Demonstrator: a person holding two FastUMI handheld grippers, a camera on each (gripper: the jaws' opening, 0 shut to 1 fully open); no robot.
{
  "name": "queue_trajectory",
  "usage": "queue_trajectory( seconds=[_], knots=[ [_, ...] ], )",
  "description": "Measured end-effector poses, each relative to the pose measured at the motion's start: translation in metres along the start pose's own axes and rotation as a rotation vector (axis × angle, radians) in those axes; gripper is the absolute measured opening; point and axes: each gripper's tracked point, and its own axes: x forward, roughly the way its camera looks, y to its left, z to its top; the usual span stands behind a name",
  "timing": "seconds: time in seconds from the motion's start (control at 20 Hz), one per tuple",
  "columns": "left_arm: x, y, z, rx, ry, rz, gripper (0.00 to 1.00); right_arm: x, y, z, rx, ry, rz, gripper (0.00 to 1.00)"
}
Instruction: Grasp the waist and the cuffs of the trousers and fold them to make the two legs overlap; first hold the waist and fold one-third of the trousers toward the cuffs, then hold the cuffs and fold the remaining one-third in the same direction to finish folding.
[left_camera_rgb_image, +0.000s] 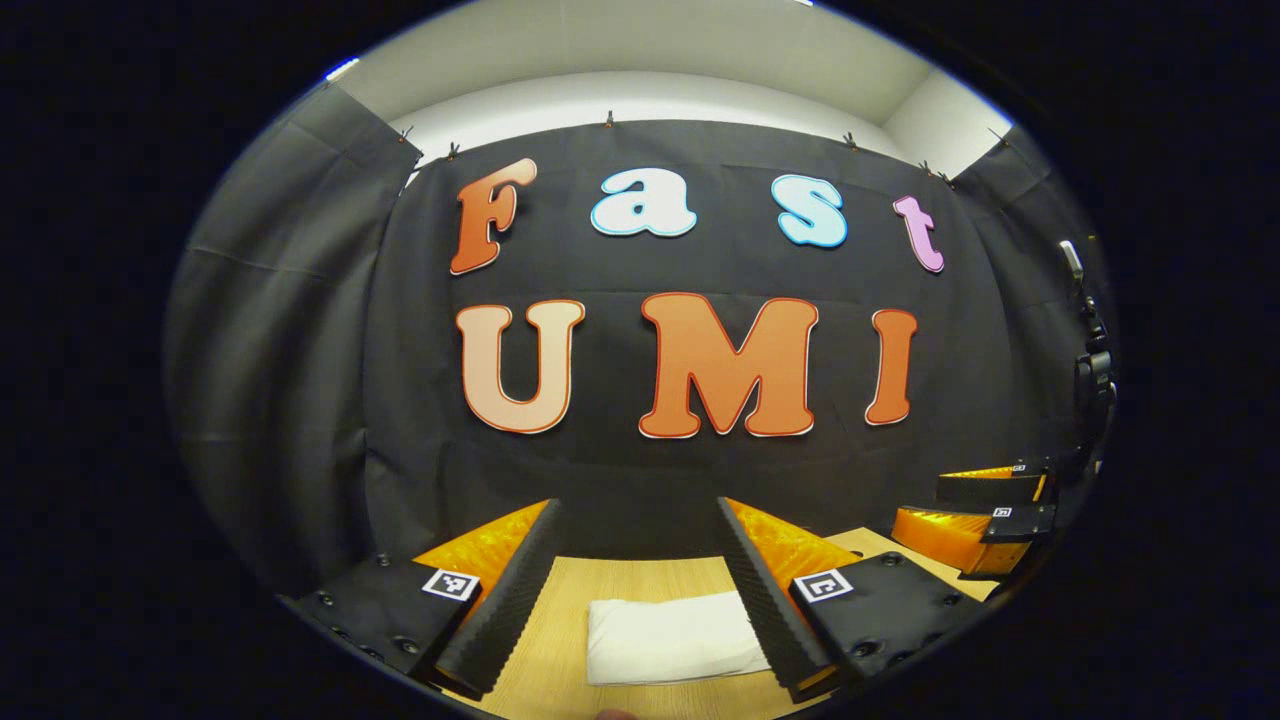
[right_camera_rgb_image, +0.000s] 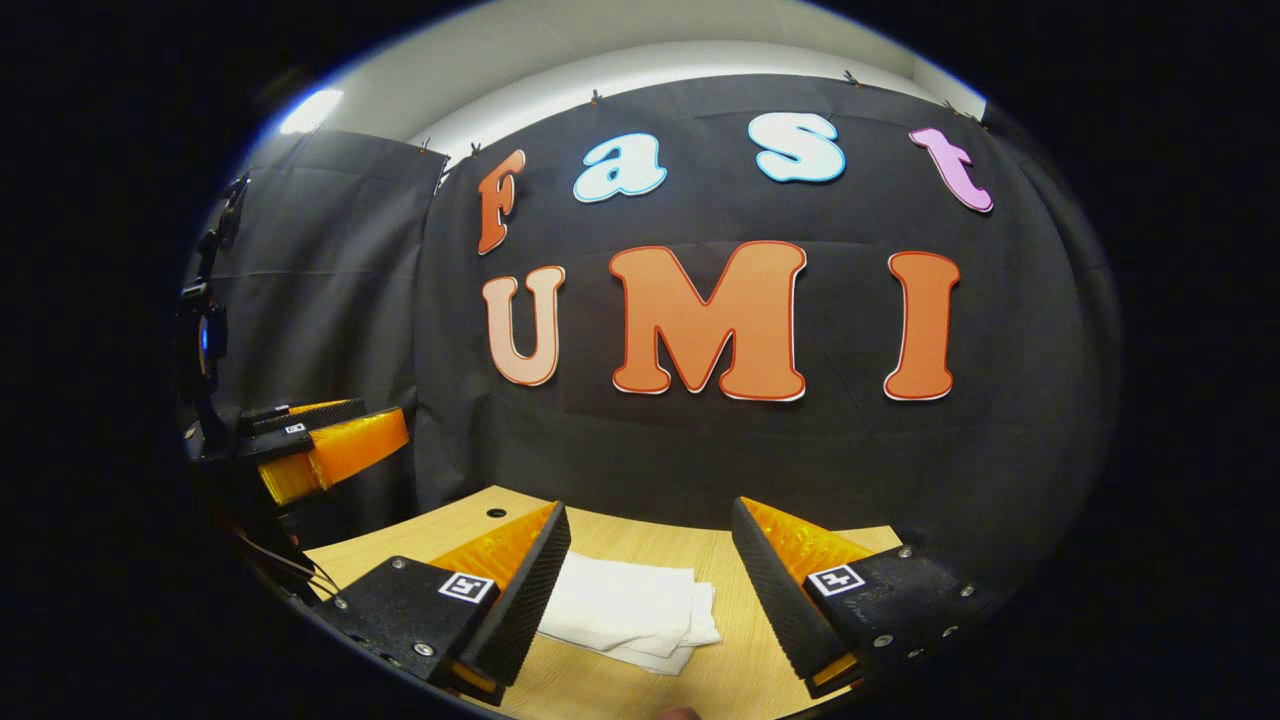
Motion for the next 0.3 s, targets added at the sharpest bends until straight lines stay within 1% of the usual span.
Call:
queue_trajectory(
  seconds=[0.15,0.2,0.25,0.3],
  knots=[
    [-0.006,-0.001,0.001,-0.018,0.001,-0.051,0.98,-0.010,0.002,-0.001,0.009,0.011,-0.045,0.98],
    [-0.011,-0.002,0.000,-0.022,0.008,-0.069,0.96,-0.014,0.004,0.001,0.014,0.008,-0.062,0.98],
    [-0.016,-0.002,-0.001,-0.029,0.018,-0.089,0.99,-0.019,0.007,0.003,0.016,0.009,-0.082,0.98],
    [-0.021,-0.002,0.000,-0.036,0.026,-0.108,0.98,-0.023,0.009,0.004,0.020,0.013,-0.097,0.98]
  ],
)
